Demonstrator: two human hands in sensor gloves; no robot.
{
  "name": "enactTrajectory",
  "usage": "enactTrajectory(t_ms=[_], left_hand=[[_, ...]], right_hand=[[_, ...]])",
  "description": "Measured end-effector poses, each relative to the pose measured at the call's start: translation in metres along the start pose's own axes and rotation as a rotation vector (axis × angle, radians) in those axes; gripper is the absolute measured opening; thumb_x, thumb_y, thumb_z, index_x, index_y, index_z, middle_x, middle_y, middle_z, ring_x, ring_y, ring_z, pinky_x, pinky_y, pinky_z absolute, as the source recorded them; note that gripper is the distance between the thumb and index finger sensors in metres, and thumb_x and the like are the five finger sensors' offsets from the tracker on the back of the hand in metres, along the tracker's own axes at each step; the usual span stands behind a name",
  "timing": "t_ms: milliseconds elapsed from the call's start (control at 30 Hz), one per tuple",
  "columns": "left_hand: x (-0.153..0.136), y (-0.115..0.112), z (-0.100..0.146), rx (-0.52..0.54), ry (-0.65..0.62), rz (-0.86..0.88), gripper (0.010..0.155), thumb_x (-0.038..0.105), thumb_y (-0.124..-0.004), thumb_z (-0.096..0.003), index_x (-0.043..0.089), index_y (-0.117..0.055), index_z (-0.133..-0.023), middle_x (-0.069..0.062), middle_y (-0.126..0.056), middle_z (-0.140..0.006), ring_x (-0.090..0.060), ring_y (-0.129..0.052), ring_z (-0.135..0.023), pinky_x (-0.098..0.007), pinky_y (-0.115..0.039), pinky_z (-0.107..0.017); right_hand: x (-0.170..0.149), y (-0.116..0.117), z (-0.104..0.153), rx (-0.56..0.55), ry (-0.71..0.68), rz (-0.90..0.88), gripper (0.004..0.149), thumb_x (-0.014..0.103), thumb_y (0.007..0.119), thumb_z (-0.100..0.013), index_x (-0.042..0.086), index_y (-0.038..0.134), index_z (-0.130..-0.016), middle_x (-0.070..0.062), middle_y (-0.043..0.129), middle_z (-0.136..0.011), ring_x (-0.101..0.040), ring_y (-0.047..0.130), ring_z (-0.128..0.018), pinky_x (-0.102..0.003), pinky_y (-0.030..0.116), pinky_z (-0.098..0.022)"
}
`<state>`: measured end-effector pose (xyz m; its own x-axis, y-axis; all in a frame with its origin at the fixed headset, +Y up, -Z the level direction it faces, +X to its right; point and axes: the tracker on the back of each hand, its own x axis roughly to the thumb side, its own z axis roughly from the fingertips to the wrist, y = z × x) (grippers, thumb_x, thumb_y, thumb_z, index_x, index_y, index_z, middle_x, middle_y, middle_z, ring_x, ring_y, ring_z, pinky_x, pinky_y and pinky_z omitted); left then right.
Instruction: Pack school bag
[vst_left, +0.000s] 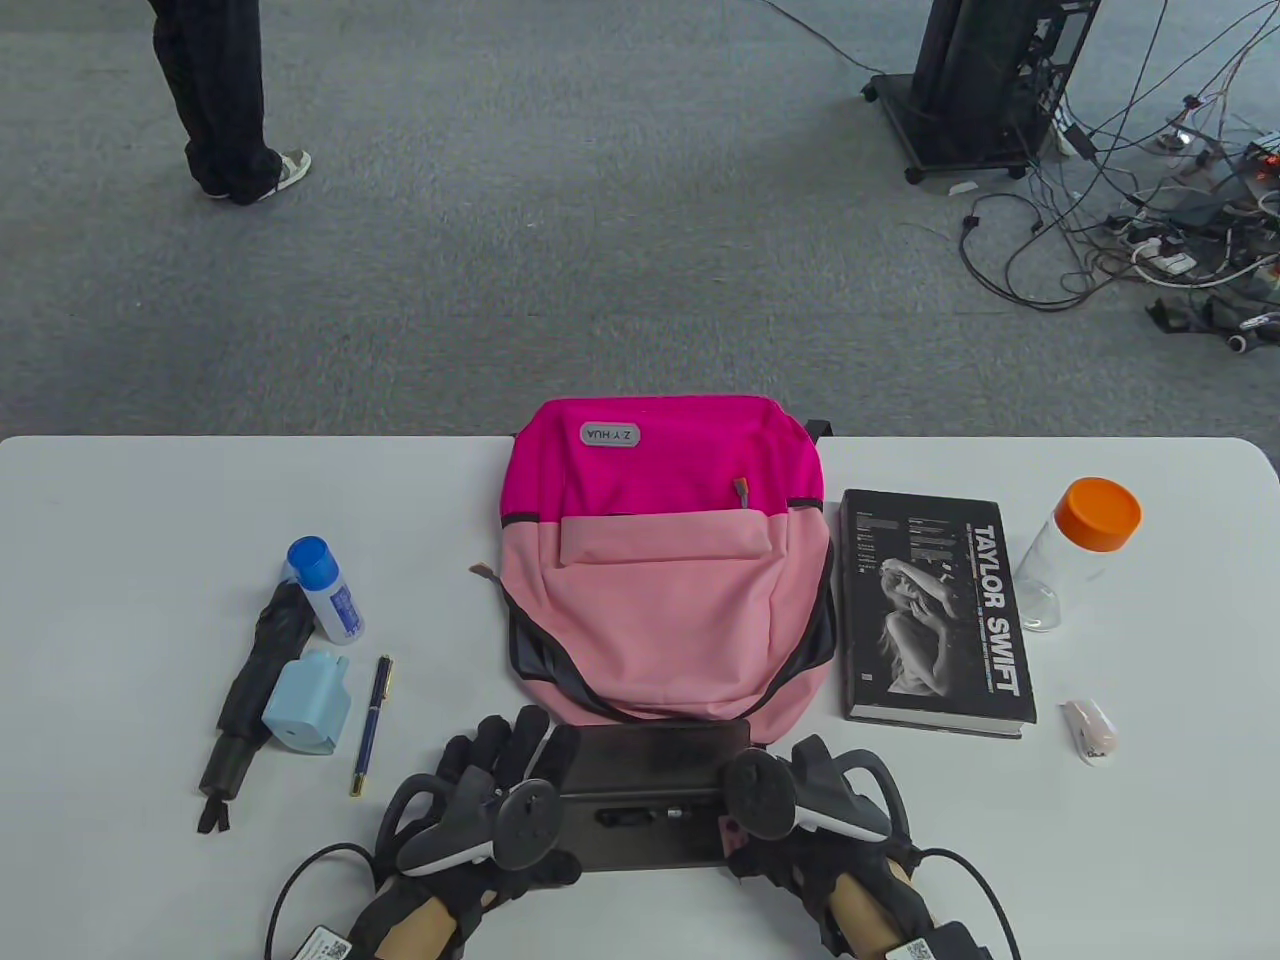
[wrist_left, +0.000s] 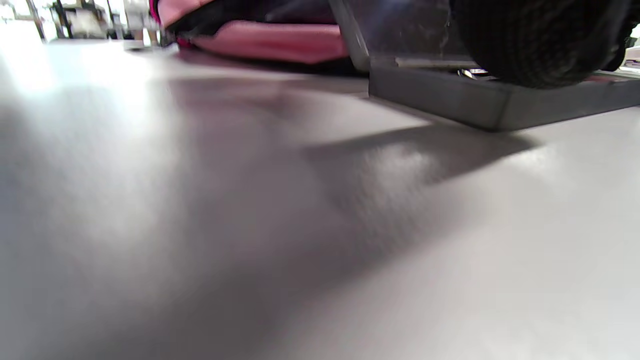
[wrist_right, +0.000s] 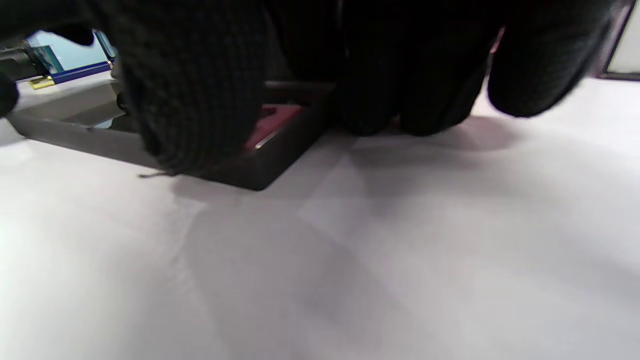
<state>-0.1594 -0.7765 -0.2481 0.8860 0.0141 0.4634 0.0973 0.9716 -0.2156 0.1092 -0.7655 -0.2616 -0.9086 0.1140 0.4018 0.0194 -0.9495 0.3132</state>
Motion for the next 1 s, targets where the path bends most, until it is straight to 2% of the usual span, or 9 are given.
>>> enactTrajectory(t_ms=[133, 200, 233, 267, 367, 467, 600, 933, 1000], left_hand=[[-0.01, 0.025, 0.005, 0.043, 0.061, -0.021, 0.097, 0.057, -0.077, -0.0448, 0.023, -0.019, -0.115, -0.018, -0.019, -0.127, -0.056, -0.026, -0.111, -0.077, -0.034, -0.075], [-0.021, 0.043, 0.009, 0.093, 0.142, -0.051, 0.093, 0.053, -0.078, -0.0462, 0.02, -0.027, -0.116, -0.021, -0.033, -0.127, -0.055, -0.037, -0.112, -0.073, -0.043, -0.077], [-0.026, 0.049, 0.011, 0.11, 0.179, -0.065, 0.091, 0.052, -0.079, -0.0466, 0.018, -0.032, -0.116, -0.024, -0.04, -0.126, -0.054, -0.045, -0.112, -0.069, -0.051, -0.078], [-0.033, 0.058, 0.014, 0.131, 0.237, -0.08, 0.089, 0.05, -0.079, -0.0475, 0.014, -0.035, -0.116, -0.028, -0.052, -0.123, -0.053, -0.066, -0.107, -0.063, -0.065, -0.075], [-0.055, 0.068, 0.022, 0.1, 0.483, -0.054, 0.078, 0.046, -0.08, -0.0492, 0.007, -0.058, -0.113, -0.026, -0.084, -0.108, -0.04, -0.103, -0.08, -0.049, -0.09, -0.059], [-0.075, 0.059, 0.024, -0.057, 0.648, -0.076, 0.072, 0.047, -0.082, -0.0493, 0.008, -0.07, -0.108, -0.022, -0.092, -0.102, -0.033, -0.108, -0.068, -0.044, -0.093, -0.052], [-0.095, 0.036, 0.024, -0.142, 0.798, -0.141, 0.065, 0.045, -0.084, -0.0507, 0.01, -0.075, -0.105, -0.019, -0.093, -0.101, -0.031, -0.106, -0.067, -0.044, -0.09, -0.052], [-0.112, -0.001, 0.004, -0.309, 0.906, -0.153, 0.063, 0.043, -0.082, -0.0522, 0.004, -0.077, -0.101, -0.018, -0.096, -0.092, -0.027, -0.105, -0.058, -0.042, -0.09, -0.047], [-0.112, -0.004, -0.001, -0.277, 0.925, -0.18, 0.058, 0.04, -0.081, -0.0528, 0.005, -0.079, -0.099, -0.018, -0.098, -0.087, -0.025, -0.104, -0.055, -0.042, -0.091, -0.045]], right_hand=[[-0.001, 0.0, 0.001, -0.005, 0.0, -0.004, 0.082, 0.04, 0.095, -0.038, 0.007, 0.063, -0.105, -0.03, 0.083, -0.095, -0.053, 0.086, -0.084, -0.074, 0.075, -0.058], [-0.001, 0.0, 0.0, -0.003, 0.001, -0.011, 0.082, 0.04, 0.095, -0.037, 0.007, 0.063, -0.105, -0.03, 0.083, -0.095, -0.053, 0.086, -0.084, -0.074, 0.075, -0.058], [-0.001, 0.0, 0.0, -0.002, 0.001, -0.011, 0.082, 0.041, 0.095, -0.037, 0.007, 0.063, -0.106, -0.03, 0.083, -0.095, -0.054, 0.085, -0.084, -0.074, 0.075, -0.058], [-0.001, 0.0, 0.0, 0.0, 0.002, -0.01, 0.082, 0.041, 0.095, -0.037, 0.007, 0.063, -0.106, -0.03, 0.082, -0.095, -0.053, 0.085, -0.084, -0.074, 0.075, -0.058], [-0.002, 0.0, 0.001, -0.002, -0.002, -0.014, 0.082, 0.041, 0.095, -0.037, 0.007, 0.063, -0.106, -0.03, 0.082, -0.095, -0.053, 0.085, -0.084, -0.074, 0.075, -0.058], [-0.002, 0.0, 0.001, -0.002, -0.004, -0.015, 0.082, 0.041, 0.095, -0.038, 0.007, 0.063, -0.106, -0.03, 0.082, -0.095, -0.053, 0.085, -0.083, -0.074, 0.075, -0.058], [-0.002, 0.0, 0.001, -0.005, -0.008, -0.014, 0.082, 0.041, 0.094, -0.038, 0.007, 0.062, -0.106, -0.03, 0.082, -0.095, -0.053, 0.085, -0.083, -0.074, 0.075, -0.058], [-0.003, 0.001, 0.003, -0.008, -0.008, -0.025, 0.082, 0.04, 0.094, -0.038, 0.007, 0.062, -0.106, -0.03, 0.082, -0.095, -0.053, 0.084, -0.084, -0.074, 0.075, -0.058], [-0.003, 0.001, 0.003, -0.008, -0.006, -0.026, 0.082, 0.04, 0.094, -0.039, 0.007, 0.062, -0.106, -0.03, 0.082, -0.095, -0.053, 0.084, -0.084, -0.074, 0.075, -0.058]])
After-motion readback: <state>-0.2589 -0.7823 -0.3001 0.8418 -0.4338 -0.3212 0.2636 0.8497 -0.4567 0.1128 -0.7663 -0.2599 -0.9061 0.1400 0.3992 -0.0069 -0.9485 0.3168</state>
